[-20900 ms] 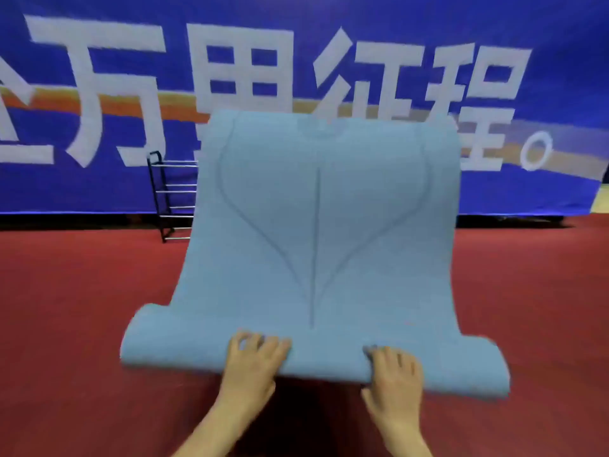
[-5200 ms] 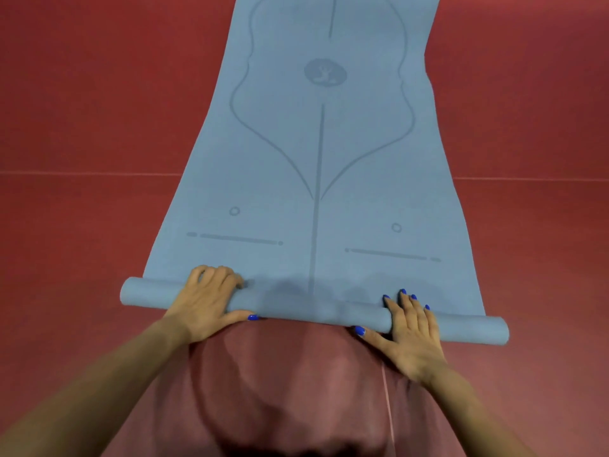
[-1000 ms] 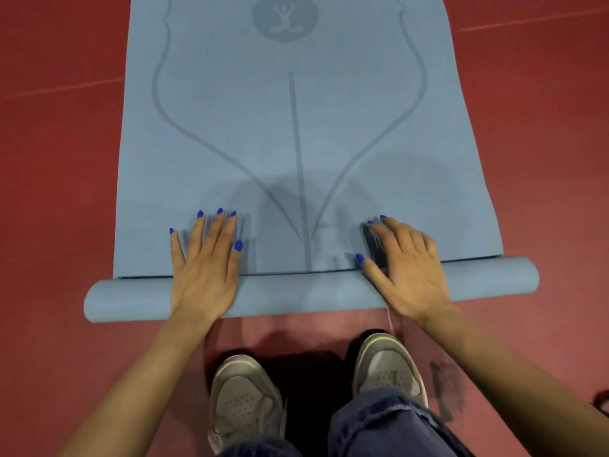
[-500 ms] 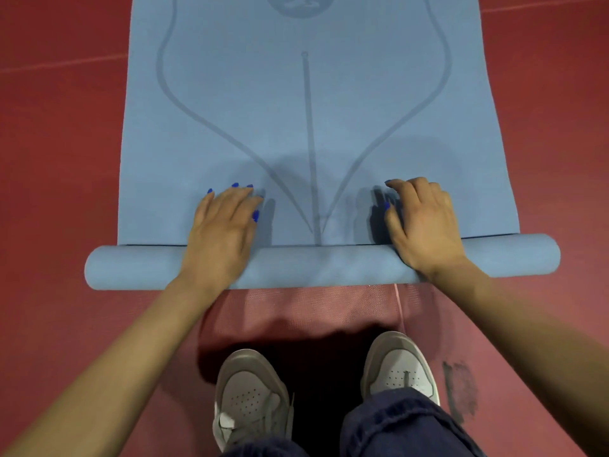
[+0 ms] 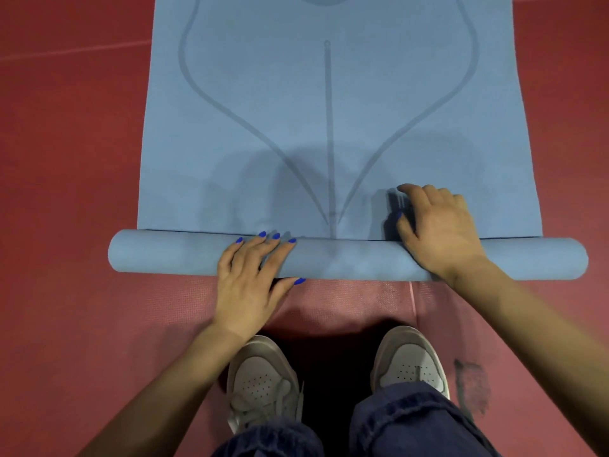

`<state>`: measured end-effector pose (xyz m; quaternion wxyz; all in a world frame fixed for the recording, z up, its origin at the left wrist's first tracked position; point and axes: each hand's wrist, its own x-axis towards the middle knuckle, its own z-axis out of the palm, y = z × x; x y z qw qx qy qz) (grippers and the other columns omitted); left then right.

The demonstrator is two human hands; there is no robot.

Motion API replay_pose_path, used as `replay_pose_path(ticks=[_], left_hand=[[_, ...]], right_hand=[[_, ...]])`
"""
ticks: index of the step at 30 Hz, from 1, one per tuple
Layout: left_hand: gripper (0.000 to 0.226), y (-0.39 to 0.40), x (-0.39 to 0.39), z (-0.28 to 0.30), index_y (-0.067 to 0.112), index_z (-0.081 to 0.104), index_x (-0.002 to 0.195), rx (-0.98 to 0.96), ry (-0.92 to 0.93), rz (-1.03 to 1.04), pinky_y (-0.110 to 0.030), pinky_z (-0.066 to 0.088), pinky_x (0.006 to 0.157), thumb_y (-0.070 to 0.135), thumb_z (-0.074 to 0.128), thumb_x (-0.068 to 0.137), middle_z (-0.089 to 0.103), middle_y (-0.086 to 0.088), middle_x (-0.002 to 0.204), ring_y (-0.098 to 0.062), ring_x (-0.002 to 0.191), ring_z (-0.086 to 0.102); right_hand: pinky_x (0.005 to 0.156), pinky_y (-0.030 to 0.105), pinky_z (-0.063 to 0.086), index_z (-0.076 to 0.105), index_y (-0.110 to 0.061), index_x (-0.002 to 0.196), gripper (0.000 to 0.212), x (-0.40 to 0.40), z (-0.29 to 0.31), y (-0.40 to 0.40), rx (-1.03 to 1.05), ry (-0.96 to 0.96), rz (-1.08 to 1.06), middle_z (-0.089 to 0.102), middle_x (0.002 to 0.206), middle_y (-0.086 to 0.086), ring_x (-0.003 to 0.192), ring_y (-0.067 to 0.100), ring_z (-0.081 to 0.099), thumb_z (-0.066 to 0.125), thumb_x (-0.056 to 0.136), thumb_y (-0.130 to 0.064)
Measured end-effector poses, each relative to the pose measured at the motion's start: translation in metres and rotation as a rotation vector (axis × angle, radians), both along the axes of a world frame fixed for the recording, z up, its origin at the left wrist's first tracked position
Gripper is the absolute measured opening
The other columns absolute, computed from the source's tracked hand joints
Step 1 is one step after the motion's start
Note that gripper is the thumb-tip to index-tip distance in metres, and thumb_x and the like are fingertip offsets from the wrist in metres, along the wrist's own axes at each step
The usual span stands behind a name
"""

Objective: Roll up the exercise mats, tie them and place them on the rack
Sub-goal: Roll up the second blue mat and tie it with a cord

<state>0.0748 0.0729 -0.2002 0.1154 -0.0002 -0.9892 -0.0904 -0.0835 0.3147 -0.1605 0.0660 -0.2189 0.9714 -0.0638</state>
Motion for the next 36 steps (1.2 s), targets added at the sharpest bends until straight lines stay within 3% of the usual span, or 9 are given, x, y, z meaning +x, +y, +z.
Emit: replay_pose_path(ticks=[2,4,7,14,19,23,28,31,36], left_hand=[[0.049,0.001,0.000,0.000,0.023,0.050,0.129,0.014,0.002,0.013,-0.034,0.020,0.112,0.055,0.046,0.091,0.061,-0.004,0.118,-0.019,0.118,0.049],[0.050,0.000,-0.003,0.002,0.023,0.049,0.128,0.026,-0.012,0.014,-0.033,0.019,0.111,0.054,0.047,0.090,0.063,-0.005,0.117,-0.018,0.117,0.049],[0.050,-0.002,-0.008,0.007,0.023,0.049,0.128,0.036,-0.037,0.006,-0.032,0.019,0.109,0.054,0.048,0.088,0.064,-0.006,0.115,-0.018,0.115,0.049],[0.052,-0.001,-0.009,0.012,0.021,0.050,0.128,0.017,-0.099,0.007,-0.034,0.020,0.108,0.055,0.046,0.089,0.063,-0.006,0.115,-0.020,0.115,0.050],[0.056,-0.011,-0.033,0.025,0.014,0.059,0.128,-0.040,-0.160,-0.067,-0.039,0.023,0.108,0.050,0.028,0.100,0.064,-0.003,0.120,-0.022,0.119,0.054],[0.059,-0.022,-0.062,0.031,0.014,0.058,0.130,-0.091,-0.208,-0.102,-0.046,0.015,0.114,0.045,0.015,0.103,0.063,-0.002,0.126,-0.023,0.127,0.050],[0.066,-0.032,-0.091,0.032,0.016,0.065,0.118,-0.039,-0.274,-0.103,-0.042,0.022,0.109,0.048,0.010,0.102,0.068,0.001,0.115,-0.021,0.116,0.061],[0.067,-0.033,-0.095,0.033,0.017,0.065,0.117,-0.033,-0.302,-0.119,-0.041,0.024,0.108,0.049,0.008,0.102,0.068,0.003,0.115,-0.020,0.114,0.062],[0.063,-0.031,-0.086,0.039,0.011,0.054,0.133,-0.187,-0.264,-0.161,-0.053,0.023,0.109,0.044,0.009,0.104,0.057,-0.007,0.135,-0.027,0.128,0.050]], right_hand=[[0.082,0.045,0.039,0.057,-0.005,0.122,0.051,0.013,0.005,-0.002,0.010,0.043,-0.008,0.061,0.095,0.015,0.086,0.037,0.056,0.033,0.088,-0.034],[0.097,0.046,0.032,0.053,-0.008,0.130,0.050,0.040,0.011,-0.002,-0.063,0.066,-0.047,0.059,0.116,0.014,0.107,0.034,0.053,0.035,0.092,-0.035],[0.114,0.046,0.012,0.038,-0.013,0.142,0.056,0.091,0.014,0.005,-0.125,0.024,-0.099,0.039,0.144,0.018,0.135,0.031,0.031,0.037,0.093,-0.040],[0.113,0.048,-0.012,-0.010,-0.025,0.152,0.076,0.112,-0.009,0.031,-0.007,-0.209,-0.074,-0.018,0.159,0.003,0.146,0.020,-0.015,0.015,0.092,-0.066],[0.107,0.040,-0.030,-0.027,-0.038,0.143,0.087,0.083,-0.003,0.021,-0.033,-0.284,-0.101,-0.036,0.151,-0.010,0.140,0.014,-0.030,0.017,0.081,-0.081],[0.103,0.039,-0.035,-0.024,-0.043,0.143,0.114,0.046,0.002,0.014,-0.030,-0.318,-0.056,-0.026,0.152,-0.010,0.138,0.009,-0.034,0.032,0.057,-0.092],[0.105,0.040,-0.027,-0.002,-0.042,0.145,0.131,0.015,0.003,0.008,0.015,-0.316,0.032,0.009,0.159,0.001,0.143,0.016,-0.009,0.062,0.040,-0.085],[0.104,0.040,-0.027,-0.013,-0.047,0.143,0.139,0.006,0.005,0.006,0.080,-0.314,0.057,-0.003,0.160,-0.003,0.144,0.018,-0.015,0.079,0.041,-0.071],[0.111,0.045,-0.017,-0.019,-0.042,0.145,0.138,-0.007,0.011,-0.001,0.148,-0.336,0.035,-0.016,0.158,-0.004,0.144,0.020,-0.022,0.076,0.049,-0.072]])
